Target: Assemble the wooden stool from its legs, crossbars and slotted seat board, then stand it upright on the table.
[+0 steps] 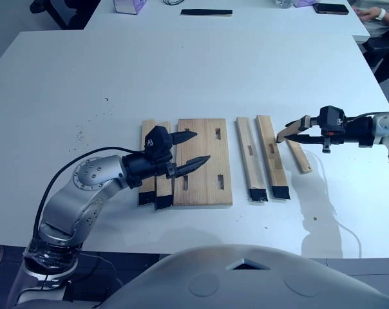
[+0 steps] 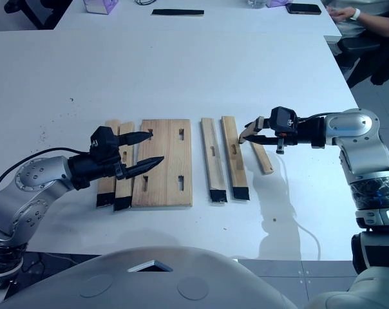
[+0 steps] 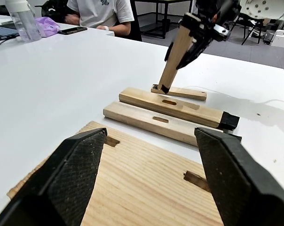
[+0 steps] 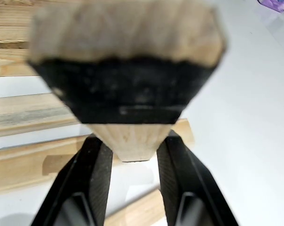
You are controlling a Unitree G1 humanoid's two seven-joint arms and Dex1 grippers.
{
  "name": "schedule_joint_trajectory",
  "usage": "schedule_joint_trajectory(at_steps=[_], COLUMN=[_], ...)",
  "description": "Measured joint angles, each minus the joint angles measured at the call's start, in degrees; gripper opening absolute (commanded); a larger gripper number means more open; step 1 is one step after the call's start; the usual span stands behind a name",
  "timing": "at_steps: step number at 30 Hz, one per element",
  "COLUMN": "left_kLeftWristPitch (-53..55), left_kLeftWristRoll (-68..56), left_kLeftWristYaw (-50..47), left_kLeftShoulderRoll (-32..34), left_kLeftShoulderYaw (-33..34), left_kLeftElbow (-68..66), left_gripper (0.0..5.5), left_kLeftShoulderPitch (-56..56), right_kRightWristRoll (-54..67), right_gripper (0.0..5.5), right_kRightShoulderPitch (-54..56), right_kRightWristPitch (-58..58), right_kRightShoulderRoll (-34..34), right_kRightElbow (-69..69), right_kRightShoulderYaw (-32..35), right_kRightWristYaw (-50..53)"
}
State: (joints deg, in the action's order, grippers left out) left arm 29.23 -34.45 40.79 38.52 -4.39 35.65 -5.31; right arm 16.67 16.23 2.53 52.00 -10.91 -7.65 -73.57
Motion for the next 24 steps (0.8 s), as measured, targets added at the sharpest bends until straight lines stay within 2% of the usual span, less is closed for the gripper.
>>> schedule_joint_trajectory(at_steps=[17,24], left_kLeftWristPitch=[0.0,0.2], left_kLeftWristRoll=[2.0,2.3], left_kLeftWristYaw=[0.2,0.6], left_kLeftShoulderRoll=[-0.8,-0.8], left_kLeftShoulderYaw=[-0.4,-1.0], left_kLeftElbow=[0.2,0.3], left_gripper=[3.47,3.47], left_kLeftShoulderPitch=[-0.5,-0.4], right_kRightWristRoll=[-1.1,-1.4], right_gripper=[1.29,1.29], right_kRightShoulderPitch=[-2.1,-5.3], right_kRightWristPitch=[1.6,2.7], right_kRightShoulderRoll=[-1.8,-0.1], right_kRightElbow=[3.8,3.9], right_kRightShoulderYaw=[0.5,0.9], right_kRightWristYaw=[-2.1,-3.5])
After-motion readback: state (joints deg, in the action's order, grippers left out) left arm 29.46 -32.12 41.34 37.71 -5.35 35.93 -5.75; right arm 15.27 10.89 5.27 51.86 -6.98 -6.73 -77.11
